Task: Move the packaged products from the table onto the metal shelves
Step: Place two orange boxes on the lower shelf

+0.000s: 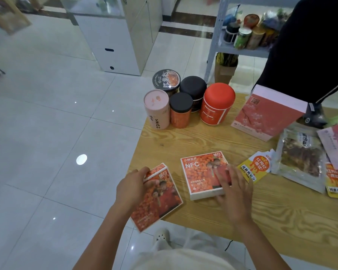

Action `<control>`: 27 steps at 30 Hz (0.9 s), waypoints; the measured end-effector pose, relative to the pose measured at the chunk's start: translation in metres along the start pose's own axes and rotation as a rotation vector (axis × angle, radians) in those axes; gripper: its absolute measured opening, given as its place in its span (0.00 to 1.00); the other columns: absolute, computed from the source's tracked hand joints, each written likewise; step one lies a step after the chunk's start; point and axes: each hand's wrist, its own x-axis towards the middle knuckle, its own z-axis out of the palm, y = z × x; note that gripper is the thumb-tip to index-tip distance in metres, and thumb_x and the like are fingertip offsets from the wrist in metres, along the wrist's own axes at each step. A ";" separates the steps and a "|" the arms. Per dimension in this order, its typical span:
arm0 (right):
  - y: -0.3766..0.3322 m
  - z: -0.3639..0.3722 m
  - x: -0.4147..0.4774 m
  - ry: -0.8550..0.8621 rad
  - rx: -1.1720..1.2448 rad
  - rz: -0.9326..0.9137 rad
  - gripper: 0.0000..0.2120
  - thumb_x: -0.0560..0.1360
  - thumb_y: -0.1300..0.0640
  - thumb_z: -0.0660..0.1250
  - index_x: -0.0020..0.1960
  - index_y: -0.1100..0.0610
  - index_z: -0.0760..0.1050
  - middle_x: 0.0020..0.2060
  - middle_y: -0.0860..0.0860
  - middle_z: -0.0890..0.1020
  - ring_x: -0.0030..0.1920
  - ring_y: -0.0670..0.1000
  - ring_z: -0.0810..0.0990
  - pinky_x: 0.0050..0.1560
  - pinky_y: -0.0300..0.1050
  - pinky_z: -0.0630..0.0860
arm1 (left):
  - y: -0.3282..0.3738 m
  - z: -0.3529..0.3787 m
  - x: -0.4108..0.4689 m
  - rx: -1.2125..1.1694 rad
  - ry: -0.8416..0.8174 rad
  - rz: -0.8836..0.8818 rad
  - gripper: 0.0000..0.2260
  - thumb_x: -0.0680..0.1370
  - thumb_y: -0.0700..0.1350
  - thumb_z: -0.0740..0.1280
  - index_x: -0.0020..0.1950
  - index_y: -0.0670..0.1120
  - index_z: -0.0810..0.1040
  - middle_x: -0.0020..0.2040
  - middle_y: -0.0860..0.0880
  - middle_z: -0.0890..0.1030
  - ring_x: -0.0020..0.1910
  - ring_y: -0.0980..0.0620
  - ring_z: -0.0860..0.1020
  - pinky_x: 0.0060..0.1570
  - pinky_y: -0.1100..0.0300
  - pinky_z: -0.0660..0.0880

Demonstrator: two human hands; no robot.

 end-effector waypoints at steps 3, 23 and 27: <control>0.004 -0.004 0.013 0.076 0.000 -0.142 0.44 0.54 0.53 0.83 0.67 0.52 0.71 0.64 0.53 0.77 0.68 0.52 0.66 0.67 0.63 0.57 | 0.003 0.000 0.005 0.007 -0.002 -0.021 0.15 0.77 0.62 0.61 0.57 0.55 0.73 0.45 0.52 0.75 0.43 0.51 0.75 0.36 0.59 0.69; -0.003 -0.038 0.138 -0.539 -0.270 -0.500 0.58 0.65 0.45 0.76 0.78 0.47 0.36 0.77 0.55 0.37 0.76 0.55 0.36 0.72 0.60 0.34 | 0.026 0.021 0.036 -0.010 -0.054 -0.163 0.19 0.76 0.65 0.60 0.60 0.56 0.73 0.48 0.51 0.78 0.44 0.51 0.77 0.43 0.54 0.77; -0.027 -0.031 0.155 -0.642 -0.363 -0.564 0.65 0.61 0.50 0.80 0.76 0.49 0.30 0.77 0.59 0.39 0.76 0.58 0.36 0.71 0.63 0.35 | 0.026 0.021 0.036 -0.023 -0.043 -0.177 0.19 0.76 0.65 0.59 0.60 0.56 0.74 0.48 0.51 0.78 0.44 0.52 0.77 0.42 0.56 0.76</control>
